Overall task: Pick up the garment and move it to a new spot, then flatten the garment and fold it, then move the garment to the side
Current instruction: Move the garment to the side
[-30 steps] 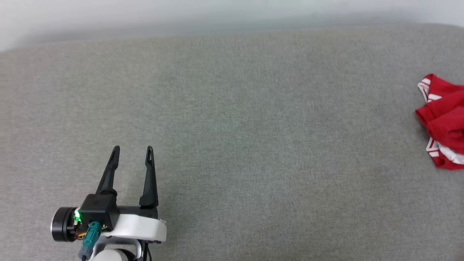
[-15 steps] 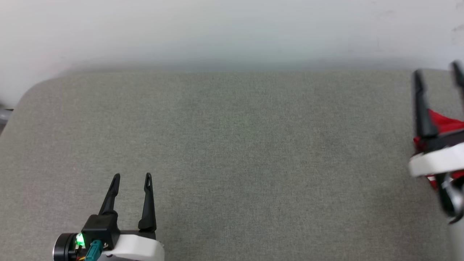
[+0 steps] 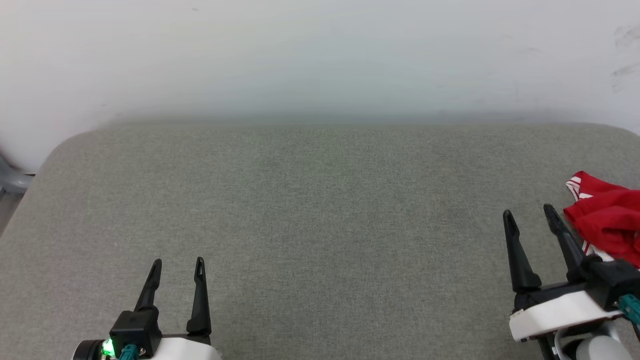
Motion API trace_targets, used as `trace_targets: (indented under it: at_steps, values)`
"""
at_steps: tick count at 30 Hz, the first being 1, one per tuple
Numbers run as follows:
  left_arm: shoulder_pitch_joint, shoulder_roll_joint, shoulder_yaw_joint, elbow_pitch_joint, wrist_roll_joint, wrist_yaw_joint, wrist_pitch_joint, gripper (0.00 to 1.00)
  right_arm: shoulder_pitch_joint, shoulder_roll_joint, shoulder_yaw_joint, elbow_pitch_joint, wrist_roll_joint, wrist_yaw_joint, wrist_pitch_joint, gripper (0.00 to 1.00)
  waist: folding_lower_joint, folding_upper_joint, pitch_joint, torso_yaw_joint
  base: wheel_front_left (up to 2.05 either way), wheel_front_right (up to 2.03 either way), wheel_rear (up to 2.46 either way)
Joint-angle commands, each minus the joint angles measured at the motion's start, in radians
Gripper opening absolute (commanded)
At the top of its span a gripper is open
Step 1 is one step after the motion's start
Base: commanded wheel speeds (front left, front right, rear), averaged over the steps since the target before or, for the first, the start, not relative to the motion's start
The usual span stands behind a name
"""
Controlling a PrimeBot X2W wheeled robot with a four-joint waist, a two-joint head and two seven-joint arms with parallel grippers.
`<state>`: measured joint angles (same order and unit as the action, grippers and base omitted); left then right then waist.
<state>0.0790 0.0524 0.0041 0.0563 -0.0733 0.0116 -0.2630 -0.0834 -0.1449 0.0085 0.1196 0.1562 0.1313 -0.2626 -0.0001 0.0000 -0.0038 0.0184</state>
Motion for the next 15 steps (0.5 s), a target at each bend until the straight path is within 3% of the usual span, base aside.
trace_targets:
  at_steps: [1,15]
  values:
    - [0.011,-0.001,0.001,-0.002,-0.004,-0.003,-0.002,1.0,0.033,0.015,-0.011,-0.009,0.004,-0.001,-0.002,1.0,0.0001,0.0,-0.009,-0.002,0.0,0.0,0.0]
    - [0.04,-0.002,-0.008,0.003,-0.015,-0.022,-0.002,1.0,0.196,0.073,-0.07,-0.096,0.009,-0.001,-0.002,1.0,0.0001,0.0,-0.038,-0.013,0.0,0.0,0.0]
